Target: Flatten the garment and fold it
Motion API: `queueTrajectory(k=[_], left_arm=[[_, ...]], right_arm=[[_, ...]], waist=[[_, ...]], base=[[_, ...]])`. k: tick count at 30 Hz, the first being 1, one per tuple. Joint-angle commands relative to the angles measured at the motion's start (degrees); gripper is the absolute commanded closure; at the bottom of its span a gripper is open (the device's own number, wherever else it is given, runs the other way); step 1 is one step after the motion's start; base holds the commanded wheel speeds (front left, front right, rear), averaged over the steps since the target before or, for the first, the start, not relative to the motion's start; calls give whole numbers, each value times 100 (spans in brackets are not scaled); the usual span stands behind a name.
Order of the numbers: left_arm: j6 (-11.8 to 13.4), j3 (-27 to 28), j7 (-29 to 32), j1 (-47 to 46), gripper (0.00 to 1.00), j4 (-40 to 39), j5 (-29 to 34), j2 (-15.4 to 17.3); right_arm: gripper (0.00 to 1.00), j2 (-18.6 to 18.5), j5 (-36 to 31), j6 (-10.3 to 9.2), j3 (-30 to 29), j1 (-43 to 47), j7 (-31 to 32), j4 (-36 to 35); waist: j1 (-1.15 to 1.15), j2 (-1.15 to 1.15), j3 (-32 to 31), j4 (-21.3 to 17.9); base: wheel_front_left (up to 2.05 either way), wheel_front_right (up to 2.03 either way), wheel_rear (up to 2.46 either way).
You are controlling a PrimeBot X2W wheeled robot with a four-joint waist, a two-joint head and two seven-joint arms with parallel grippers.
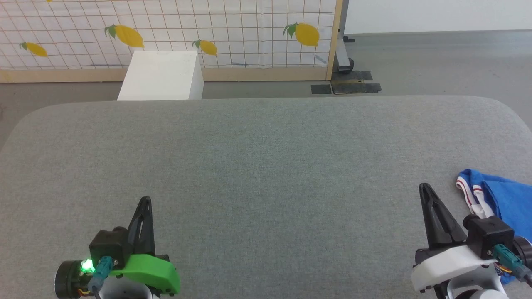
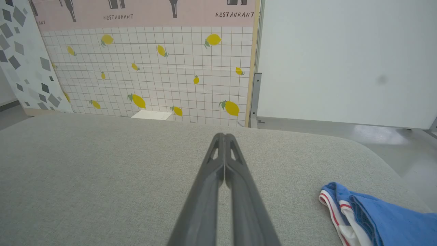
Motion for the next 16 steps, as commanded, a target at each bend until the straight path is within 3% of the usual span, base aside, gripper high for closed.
queueTrajectory(k=[1, 16], left_arm=[[32, -5, 29, -96, 100, 12, 36, -14], [75, -49, 203, -137, 100, 15, 101, -18]], right_arm=[[100, 8, -64, -5, 16, -116, 31, 23], [100, 10, -125, -6, 45, -173, 132, 93]], waist=[[0, 0, 0, 2], [0, 0, 0, 25]], base=[[0, 0, 0], [0, 0, 0]])
